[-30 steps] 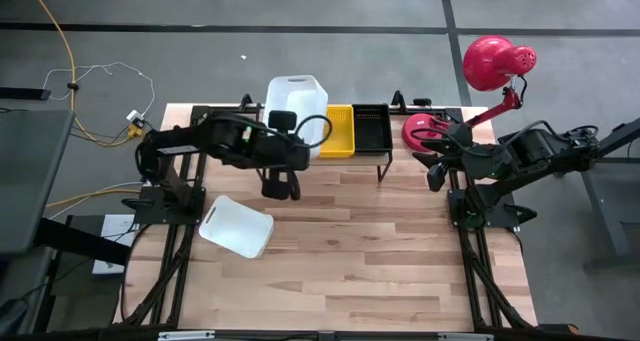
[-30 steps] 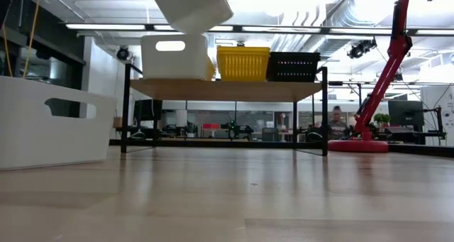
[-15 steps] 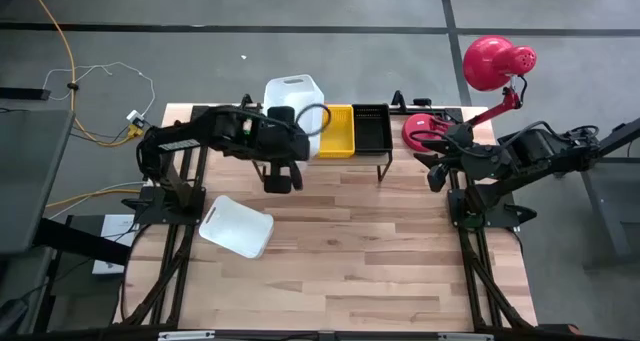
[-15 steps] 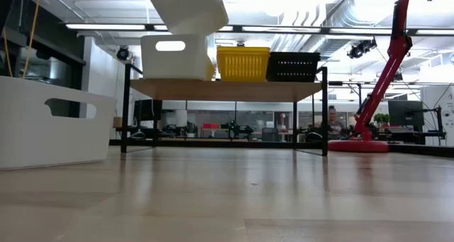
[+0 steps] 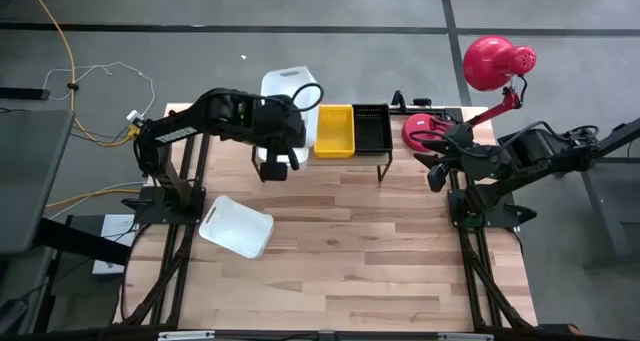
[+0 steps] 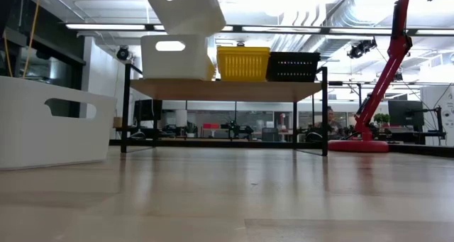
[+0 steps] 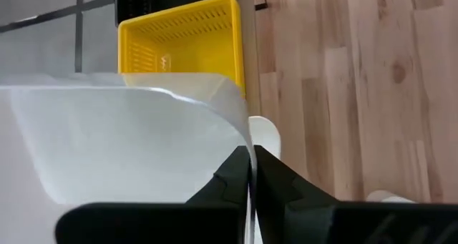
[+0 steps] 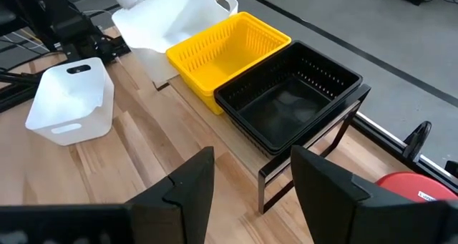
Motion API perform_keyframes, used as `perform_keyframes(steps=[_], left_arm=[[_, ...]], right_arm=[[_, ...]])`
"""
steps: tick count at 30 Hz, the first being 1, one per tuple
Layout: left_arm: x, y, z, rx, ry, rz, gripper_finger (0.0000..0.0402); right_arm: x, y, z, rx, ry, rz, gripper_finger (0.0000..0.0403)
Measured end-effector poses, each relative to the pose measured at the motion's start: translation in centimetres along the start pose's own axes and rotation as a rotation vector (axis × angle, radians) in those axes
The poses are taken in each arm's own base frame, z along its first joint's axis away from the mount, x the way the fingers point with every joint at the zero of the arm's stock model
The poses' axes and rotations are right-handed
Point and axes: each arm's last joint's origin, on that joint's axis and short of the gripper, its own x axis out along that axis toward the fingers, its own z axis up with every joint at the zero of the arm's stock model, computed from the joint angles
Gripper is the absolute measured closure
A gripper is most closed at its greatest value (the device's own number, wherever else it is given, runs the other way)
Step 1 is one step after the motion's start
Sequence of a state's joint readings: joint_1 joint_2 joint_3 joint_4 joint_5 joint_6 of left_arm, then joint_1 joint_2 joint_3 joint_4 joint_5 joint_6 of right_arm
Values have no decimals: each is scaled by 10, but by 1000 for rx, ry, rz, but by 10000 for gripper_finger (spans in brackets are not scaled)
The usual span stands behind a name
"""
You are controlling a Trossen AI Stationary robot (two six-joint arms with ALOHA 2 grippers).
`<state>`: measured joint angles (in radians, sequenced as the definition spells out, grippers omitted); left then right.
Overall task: Stack baskets on shelf by color
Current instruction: Stack the top white bin into the white bin on the shelf
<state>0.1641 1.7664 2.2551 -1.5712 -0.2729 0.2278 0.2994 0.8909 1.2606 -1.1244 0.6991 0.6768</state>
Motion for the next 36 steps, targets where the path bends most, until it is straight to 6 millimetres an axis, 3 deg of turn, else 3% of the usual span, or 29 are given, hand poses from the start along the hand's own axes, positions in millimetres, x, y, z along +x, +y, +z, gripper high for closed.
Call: perform_keyframes(steps=[12, 16, 22, 36], left_arm=[[-20, 12, -14, -9, -51, -8, 401], [-12, 14, -25, -9, -1, -28, 401], [3, 0, -44, 3, 96, -38, 402], [2, -16, -29, 80, -32, 46, 401]], right_arm=[[0, 0, 0, 13, 0, -1, 231], [0, 0, 0, 17, -12, -15, 231], [0, -1, 1, 29, -21, -27, 231], [0, -1, 1, 74, -37, -43, 231]])
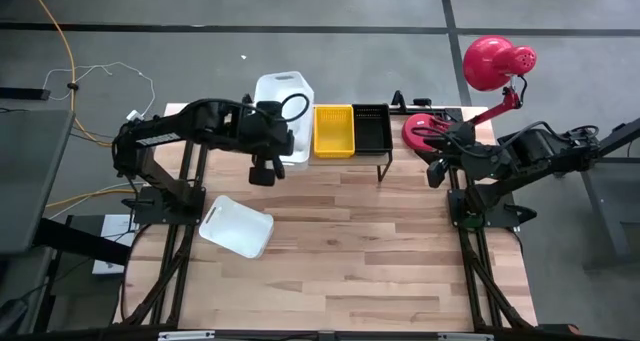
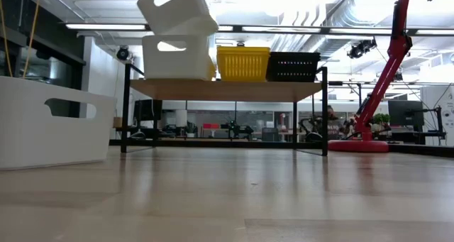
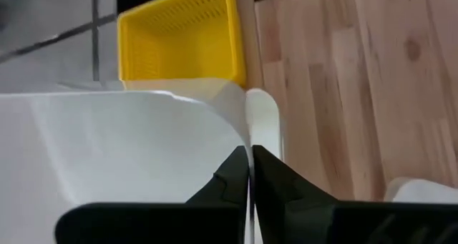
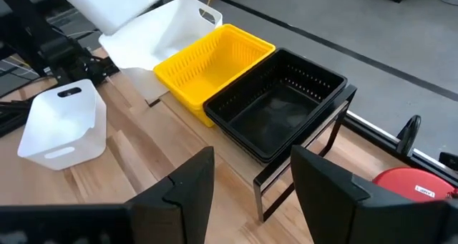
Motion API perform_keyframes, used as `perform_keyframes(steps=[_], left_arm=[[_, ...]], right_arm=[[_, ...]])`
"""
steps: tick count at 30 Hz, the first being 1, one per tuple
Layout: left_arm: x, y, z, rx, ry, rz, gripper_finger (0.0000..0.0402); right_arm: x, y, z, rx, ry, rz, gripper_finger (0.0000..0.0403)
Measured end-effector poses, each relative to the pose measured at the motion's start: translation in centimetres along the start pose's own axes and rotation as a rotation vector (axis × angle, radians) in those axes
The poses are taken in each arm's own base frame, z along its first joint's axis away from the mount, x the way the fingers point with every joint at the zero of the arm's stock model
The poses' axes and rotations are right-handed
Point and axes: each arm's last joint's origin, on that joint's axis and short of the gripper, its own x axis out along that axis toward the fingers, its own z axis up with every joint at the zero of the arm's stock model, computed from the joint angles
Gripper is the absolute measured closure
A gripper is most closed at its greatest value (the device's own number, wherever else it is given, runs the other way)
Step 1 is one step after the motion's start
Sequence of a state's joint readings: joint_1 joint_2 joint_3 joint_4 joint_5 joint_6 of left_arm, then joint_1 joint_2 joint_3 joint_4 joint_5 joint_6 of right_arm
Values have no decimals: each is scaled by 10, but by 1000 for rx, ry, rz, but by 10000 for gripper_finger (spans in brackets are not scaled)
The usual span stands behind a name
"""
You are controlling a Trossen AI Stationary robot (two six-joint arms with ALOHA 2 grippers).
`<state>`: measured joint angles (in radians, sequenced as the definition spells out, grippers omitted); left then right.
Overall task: Stack baskets on shelf by color
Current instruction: Stack the top white bin into the white bin on the shelf
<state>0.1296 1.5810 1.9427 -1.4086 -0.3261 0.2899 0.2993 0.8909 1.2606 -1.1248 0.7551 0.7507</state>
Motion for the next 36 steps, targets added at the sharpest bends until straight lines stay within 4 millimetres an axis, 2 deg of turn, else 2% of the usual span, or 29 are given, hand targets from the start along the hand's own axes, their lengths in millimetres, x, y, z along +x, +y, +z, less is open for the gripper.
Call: perform_keyframes(steps=[6, 19, 28, 32, 36], left_arm=[[2, -6, 3, 9, 12, 7, 401], [28, -15, 12, 17, 103, -40, 401], [28, -16, 11, 10, 118, -45, 398], [28, -16, 11, -5, 120, -41, 376], [27, -15, 10, -14, 127, -16, 337]], right_arm=[[0, 0, 0, 1, 0, 0, 231], [2, 2, 0, -4, 4, -3, 231], [4, 5, -1, -23, 16, -4, 231], [4, 5, -1, -24, 17, -4, 231], [4, 5, -1, -25, 17, -4, 231]])
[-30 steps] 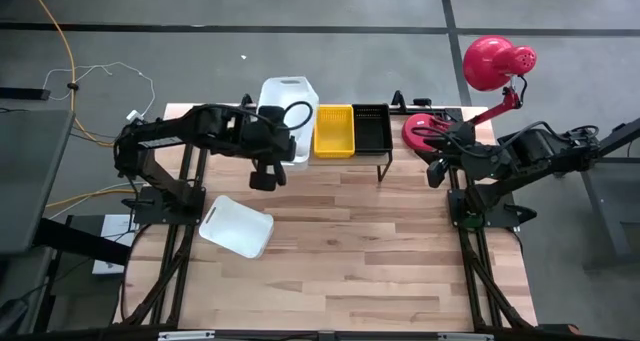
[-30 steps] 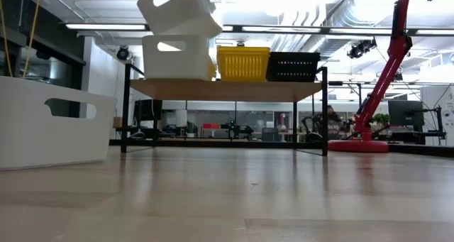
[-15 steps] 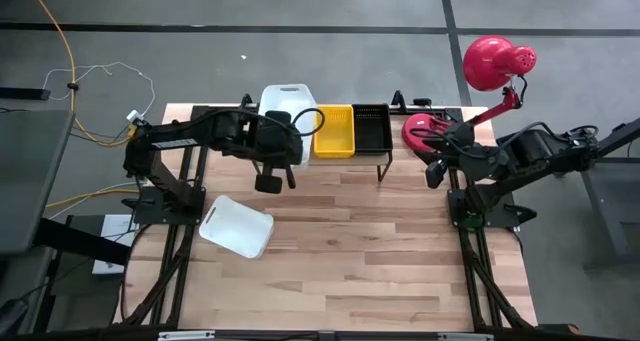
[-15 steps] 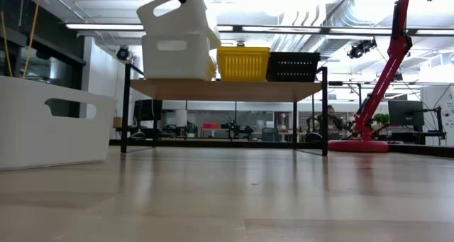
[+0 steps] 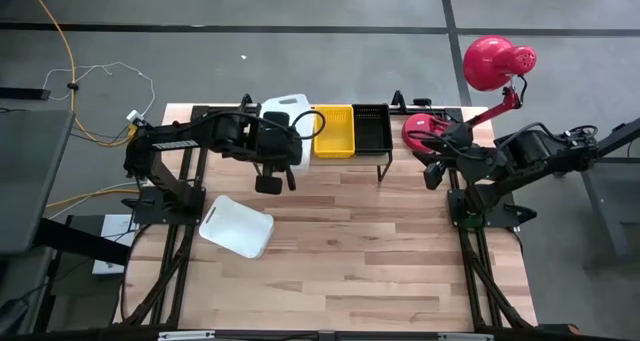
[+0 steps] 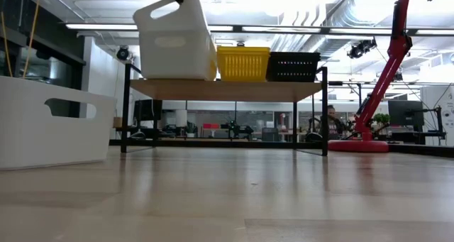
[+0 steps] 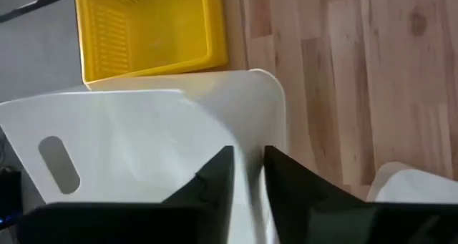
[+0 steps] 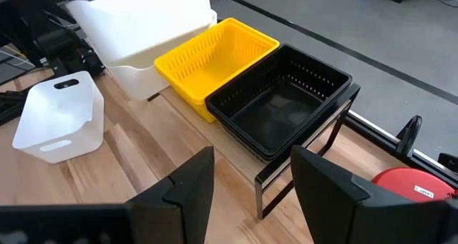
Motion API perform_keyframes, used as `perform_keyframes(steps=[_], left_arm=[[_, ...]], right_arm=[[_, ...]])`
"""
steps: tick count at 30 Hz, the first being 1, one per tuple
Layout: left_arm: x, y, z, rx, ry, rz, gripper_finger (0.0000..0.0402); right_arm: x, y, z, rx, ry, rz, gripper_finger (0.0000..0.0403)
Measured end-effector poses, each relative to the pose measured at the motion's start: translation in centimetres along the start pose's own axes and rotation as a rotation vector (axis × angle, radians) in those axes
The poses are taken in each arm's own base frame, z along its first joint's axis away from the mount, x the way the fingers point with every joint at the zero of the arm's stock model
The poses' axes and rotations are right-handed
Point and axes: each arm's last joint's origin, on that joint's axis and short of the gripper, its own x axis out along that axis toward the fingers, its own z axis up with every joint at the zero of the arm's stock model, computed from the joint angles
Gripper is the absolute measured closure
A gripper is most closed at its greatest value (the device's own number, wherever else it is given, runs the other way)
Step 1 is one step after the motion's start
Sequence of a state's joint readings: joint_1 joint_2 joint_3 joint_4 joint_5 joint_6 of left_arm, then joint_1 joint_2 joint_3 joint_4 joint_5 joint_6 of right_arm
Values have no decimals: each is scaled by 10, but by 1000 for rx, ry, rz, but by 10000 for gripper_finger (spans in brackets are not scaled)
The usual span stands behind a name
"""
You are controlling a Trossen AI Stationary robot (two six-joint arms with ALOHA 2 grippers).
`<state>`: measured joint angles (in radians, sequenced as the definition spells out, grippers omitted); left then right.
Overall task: Stack baskets on shelf by color
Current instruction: Stack the top white bin into the white bin on the shelf
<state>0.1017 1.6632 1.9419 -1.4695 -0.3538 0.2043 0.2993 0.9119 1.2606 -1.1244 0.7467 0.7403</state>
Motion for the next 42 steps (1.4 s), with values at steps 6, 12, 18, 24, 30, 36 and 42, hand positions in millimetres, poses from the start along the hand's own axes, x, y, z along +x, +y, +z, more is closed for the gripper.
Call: perform_keyframes(steps=[6, 12, 18, 24, 30, 36, 42], left_arm=[[0, 1, 0, 7, 6, 30, 277], [-3, 5, -1, 20, 20, 87, 238], [-33, 17, 0, -43, -89, 122, 228], [-49, 38, 2, -203, -230, 120, 227], [-38, 82, -2, -636, -369, -55, 227], [-8, 107, -17, -977, -288, -142, 227], [23, 112, -27, -1179, -175, -180, 227]], right_arm=[[0, 0, 0, -5, 2, 2, 231], [0, 0, 0, -5, 2, 2, 231], [0, 0, 0, -5, 7, 7, 231], [0, 0, 0, -5, 7, 8, 231], [0, 0, 0, 1, 8, 9, 231], [0, 0, 0, -5, 12, 13, 231], [0, 0, 0, -8, 10, 11, 231]])
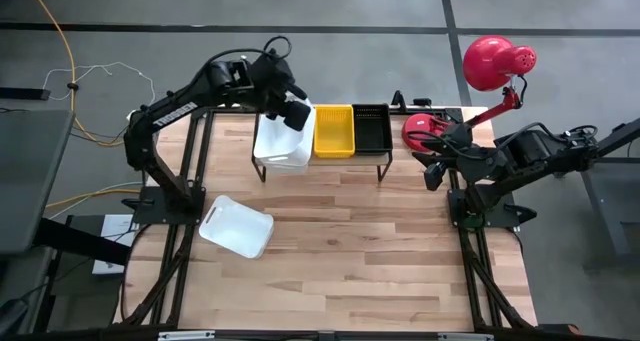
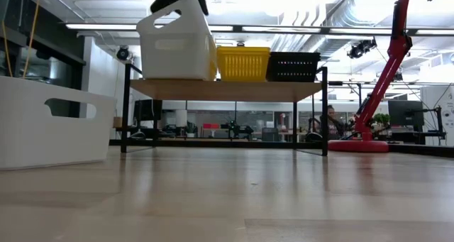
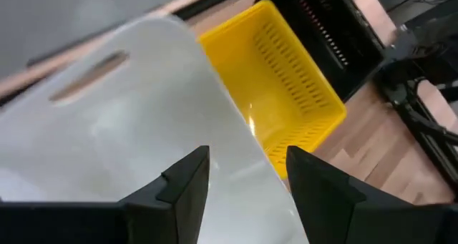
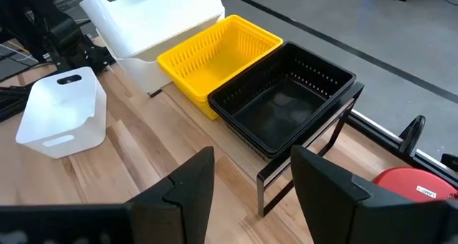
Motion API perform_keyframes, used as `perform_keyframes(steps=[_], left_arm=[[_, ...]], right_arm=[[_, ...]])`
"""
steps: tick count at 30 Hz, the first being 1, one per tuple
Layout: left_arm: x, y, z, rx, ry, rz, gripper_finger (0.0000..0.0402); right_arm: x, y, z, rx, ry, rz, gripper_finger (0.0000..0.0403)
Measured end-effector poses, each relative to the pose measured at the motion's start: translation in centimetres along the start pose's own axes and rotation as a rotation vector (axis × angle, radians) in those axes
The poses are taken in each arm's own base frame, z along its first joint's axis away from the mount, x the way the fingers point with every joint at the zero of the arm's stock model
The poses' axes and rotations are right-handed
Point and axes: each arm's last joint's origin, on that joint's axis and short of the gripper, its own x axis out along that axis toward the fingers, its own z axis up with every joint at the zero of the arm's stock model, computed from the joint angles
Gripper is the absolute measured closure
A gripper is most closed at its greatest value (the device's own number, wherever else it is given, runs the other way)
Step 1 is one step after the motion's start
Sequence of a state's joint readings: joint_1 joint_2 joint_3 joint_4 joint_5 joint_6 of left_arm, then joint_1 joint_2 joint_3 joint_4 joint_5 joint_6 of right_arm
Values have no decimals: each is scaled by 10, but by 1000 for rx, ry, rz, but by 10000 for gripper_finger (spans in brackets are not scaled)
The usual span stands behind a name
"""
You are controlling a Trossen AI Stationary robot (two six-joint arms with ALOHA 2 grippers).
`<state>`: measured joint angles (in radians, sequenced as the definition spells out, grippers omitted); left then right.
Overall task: Stack baskets on shelf by color
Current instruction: Stack the top white bin into the white bin on the shelf
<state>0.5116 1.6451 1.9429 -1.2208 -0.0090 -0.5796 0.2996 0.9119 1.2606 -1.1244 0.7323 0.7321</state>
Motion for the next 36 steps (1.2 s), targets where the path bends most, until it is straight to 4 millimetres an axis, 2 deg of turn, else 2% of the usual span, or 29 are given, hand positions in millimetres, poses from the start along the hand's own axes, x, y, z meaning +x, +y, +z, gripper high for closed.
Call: perform_keyframes(steps=[4, 10, 23, 27, 33, 36], left_arm=[[16, 2, -1, -48, 5, -11, 227], [29, 2, -2, -76, -12, -15, 227], [47, 4, -7, -99, -25, 8, 236], [49, 3, -6, -99, -51, 6, 273], [48, 3, -5, -89, -60, 9, 384], [48, 2, -4, -86, -73, 4, 387]], right_arm=[[0, 0, 0, -14, 0, 0, 231], [0, 0, 0, -18, 0, -1, 231], [0, 0, 0, -19, -13, -15, 231], [0, 0, 0, -19, -13, -16, 231], [0, -1, 0, -16, -15, -17, 231], [0, -1, 0, -16, -15, -17, 231]])
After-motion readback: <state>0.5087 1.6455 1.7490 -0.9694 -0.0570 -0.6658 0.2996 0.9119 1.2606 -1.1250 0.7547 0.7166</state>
